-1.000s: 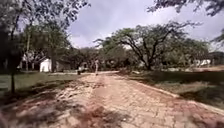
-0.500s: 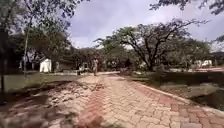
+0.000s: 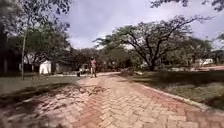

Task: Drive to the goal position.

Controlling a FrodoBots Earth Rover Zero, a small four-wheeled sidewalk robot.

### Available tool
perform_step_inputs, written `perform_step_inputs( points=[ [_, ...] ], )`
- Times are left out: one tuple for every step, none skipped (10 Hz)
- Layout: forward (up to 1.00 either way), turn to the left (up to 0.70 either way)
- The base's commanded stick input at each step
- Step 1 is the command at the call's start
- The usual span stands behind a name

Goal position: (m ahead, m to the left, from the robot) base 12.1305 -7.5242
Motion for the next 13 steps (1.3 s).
perform_step_inputs(
  points=[
    [0.70,0.00],
    [0.70,0.00],
    [0.70,0.00],
    [0.70,-0.18],
    [0.70,-0.27],
    [0.70,-0.33],
    [0.70,-0.35],
    [0.70,-0.09],
    [0.70,0.00],
    [0.70,0.00],
    [0.70,0.00],
    [0.70,0.00],
    [0.70,0.00]
  ],
)
